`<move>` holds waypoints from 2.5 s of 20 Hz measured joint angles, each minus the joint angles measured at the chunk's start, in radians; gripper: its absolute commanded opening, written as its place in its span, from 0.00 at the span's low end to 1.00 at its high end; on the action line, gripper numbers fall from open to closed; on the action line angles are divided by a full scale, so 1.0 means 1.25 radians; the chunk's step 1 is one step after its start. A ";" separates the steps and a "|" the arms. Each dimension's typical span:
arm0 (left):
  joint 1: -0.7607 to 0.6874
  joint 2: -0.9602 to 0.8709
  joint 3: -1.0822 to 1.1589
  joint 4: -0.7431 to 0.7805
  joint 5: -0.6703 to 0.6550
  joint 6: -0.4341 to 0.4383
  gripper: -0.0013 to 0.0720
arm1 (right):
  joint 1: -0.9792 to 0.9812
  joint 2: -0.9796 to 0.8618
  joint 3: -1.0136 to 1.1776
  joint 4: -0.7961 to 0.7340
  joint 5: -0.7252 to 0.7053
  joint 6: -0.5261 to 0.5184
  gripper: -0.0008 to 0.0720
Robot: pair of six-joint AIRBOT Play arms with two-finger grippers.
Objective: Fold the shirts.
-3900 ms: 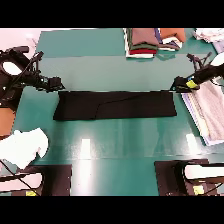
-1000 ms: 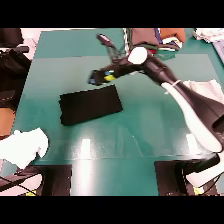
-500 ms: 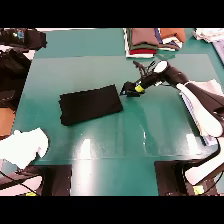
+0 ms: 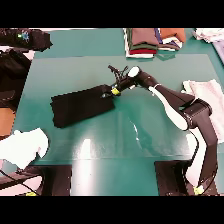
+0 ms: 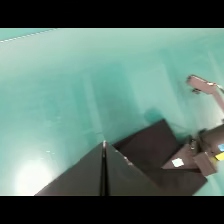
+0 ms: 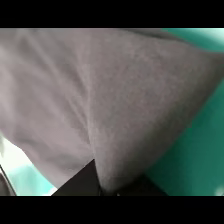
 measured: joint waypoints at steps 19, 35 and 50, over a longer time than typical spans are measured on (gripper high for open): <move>-0.171 -0.001 0.000 -0.025 0.078 0.006 0.05 | -0.795 0.531 -0.178 -0.360 0.032 0.059 0.03; -0.172 -0.001 0.000 -0.033 0.064 0.004 0.05 | -0.848 0.584 0.044 -0.412 0.164 0.063 0.03; -0.172 -0.001 0.000 -0.034 0.046 0.028 0.06 | -1.110 0.925 -0.596 -0.680 0.225 0.067 0.88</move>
